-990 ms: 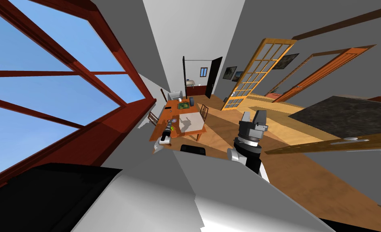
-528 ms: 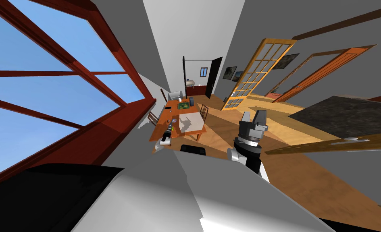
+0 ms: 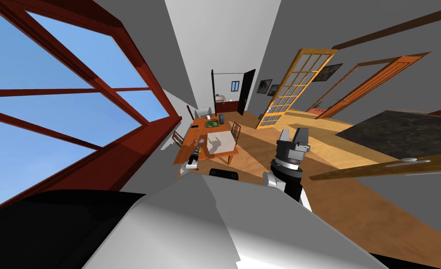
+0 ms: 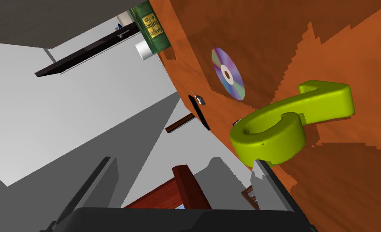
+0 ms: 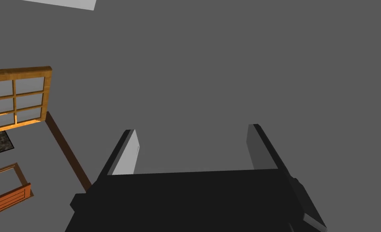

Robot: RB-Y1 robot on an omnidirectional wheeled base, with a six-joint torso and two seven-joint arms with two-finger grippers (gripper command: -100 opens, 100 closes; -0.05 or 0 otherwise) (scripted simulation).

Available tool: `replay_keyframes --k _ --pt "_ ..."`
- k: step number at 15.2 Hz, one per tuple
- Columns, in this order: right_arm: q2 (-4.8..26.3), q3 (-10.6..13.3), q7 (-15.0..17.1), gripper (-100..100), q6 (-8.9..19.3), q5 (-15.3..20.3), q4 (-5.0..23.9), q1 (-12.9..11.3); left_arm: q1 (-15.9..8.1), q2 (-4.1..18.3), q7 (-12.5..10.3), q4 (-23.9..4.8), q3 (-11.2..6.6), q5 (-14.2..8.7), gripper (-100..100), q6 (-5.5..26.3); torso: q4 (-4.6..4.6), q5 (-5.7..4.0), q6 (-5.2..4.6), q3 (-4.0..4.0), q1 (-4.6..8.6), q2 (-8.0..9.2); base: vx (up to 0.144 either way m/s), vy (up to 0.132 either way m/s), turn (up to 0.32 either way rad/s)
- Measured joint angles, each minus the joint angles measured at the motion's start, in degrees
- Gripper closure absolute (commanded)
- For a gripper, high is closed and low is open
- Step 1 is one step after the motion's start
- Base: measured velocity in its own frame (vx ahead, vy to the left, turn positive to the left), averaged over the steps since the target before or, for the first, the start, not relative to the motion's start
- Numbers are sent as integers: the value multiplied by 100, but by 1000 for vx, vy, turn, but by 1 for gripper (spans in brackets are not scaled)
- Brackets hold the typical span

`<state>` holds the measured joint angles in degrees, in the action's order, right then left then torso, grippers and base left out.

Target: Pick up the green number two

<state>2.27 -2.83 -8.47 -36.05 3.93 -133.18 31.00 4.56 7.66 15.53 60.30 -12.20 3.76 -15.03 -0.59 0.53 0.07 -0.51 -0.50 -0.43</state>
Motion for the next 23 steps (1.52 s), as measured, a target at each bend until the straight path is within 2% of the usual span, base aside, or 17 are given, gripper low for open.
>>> replay_keyframes --k 5,7,8,13,14,16,19,21,23 --pt "0 0 0 0 0 0 0 0 -161 80 56 -592 -80 49 -100 10 -2 2 0 -6 -9 -10 0 0 0" --pt "0 0 0 0 0 0 0 1 -191 105 68 -593 -105 50 -100 3 -2 1 -1 -10 -8 -19 36 -3 -9" --pt "0 0 0 0 0 0 0 1 -199 111 75 -583 -112 51 100 -3 -4 2 -1 -12 -8 -21 8 0 10" --pt "0 0 0 0 0 0 0 0 -191 111 75 -589 -114 50 100 1 1 2 -6 -7 -6 -16 0 0 0" --pt "0 0 0 0 0 0 0 0 -191 111 75 -589 -114 50 -100 1 1 2 -6 -7 -6 -15 -72 -30 72" --pt "0 0 0 0 0 0 0 -1 -305 273 -54 -683 -183 124 -100 -82 7 -2 -3 13 3 22 -158 -36 108" --pt "0 0 0 0 0 0 0 -1 -339 416 -275 -436 -305 284 -100 -31 14 -3 -5 27 11 44 -132 -38 56" --pt "0 0 0 0 0 0 0 -1 -497 526 -390 -555 -411 375 -100 -115 11 -2 -6 20 6 30 -87 -21 54" --pt "0 0 0 0 0 0 0 -1 -474 624 -541 -306 -443 451 -100 -63 9 -2 -5 15 7 23 -22 -46 -9"
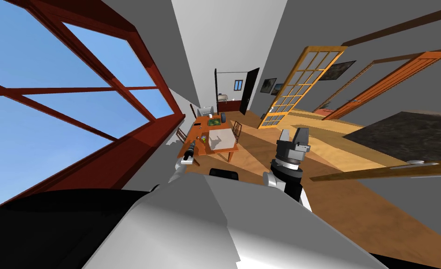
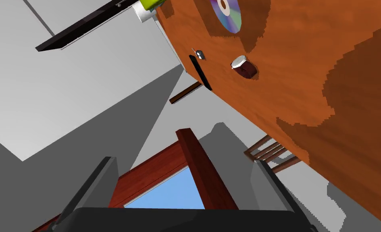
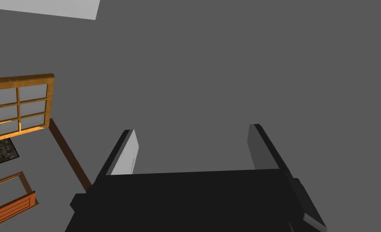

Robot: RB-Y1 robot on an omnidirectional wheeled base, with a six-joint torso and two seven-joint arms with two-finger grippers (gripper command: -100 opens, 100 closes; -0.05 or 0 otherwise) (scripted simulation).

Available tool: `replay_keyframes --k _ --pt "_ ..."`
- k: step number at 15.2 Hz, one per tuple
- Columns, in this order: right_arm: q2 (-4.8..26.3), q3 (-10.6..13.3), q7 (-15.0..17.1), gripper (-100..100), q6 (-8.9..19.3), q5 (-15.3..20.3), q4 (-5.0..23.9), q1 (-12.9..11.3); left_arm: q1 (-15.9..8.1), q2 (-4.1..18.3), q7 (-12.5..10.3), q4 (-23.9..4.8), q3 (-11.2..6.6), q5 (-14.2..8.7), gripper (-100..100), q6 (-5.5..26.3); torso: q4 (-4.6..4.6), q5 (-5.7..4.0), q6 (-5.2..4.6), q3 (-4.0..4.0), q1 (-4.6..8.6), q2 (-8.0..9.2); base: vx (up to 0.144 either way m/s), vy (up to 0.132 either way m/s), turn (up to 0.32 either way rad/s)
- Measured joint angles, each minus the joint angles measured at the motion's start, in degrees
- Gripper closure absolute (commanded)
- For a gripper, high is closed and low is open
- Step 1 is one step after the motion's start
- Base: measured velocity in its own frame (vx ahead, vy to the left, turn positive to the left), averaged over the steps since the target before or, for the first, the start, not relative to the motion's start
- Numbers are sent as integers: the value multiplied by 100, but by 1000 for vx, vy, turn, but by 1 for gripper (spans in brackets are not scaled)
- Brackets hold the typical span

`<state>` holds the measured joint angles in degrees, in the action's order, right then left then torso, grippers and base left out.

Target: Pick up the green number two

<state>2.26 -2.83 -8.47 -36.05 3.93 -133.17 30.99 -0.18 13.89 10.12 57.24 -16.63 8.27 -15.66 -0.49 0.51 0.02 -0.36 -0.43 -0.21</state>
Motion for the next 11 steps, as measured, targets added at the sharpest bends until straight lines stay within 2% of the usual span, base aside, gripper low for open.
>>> replay_keyframes --k 2,3,5,7,8,9,10,11 --pt "0 0 0 0 0 0 0 1 -39 -110 52 -25 67 -89 -100 163 -10 0 -6 -30 12 -55 124 -31 -115" --pt "0 0 0 0 0 0 0 2 -69 -178 141 -172 79 -137 -100 155 -16 2 -5 -42 2 -74 142 9 -102" --pt "1 -1 0 0 -1 0 -1 2 -29 -285 314 -209 141 -233 -100 231 -20 4 -4 -52 -12 -92 134 23 -100" --pt "1 -1 0 0 -1 0 -1 2 58 -375 468 -130 229 -340 -100 393 -20 7 -4 -53 -22 -92 98 29 -68" --pt "1 -1 0 0 -1 0 -1 2 57 -388 502 -135 236 -351 -100 420 -19 6 -2 -48 -21 -81 18 -2 -32" --pt "1 -1 0 0 0 0 -1 2 54 -372 507 -8 216 -355 -100 462 -15 4 -3 -39 -15 -66 6 -4 -18" --pt "1 0 0 0 0 0 0 1 51 -366 509 38 209 -357 100 486 -13 4 -2 -32 -11 -54 2 3 20" --pt "1 0 0 0 0 0 0 1 54 -375 507 -12 219 -354 100 477 -12 4 -1 -28 -11 -47 0 1 12"
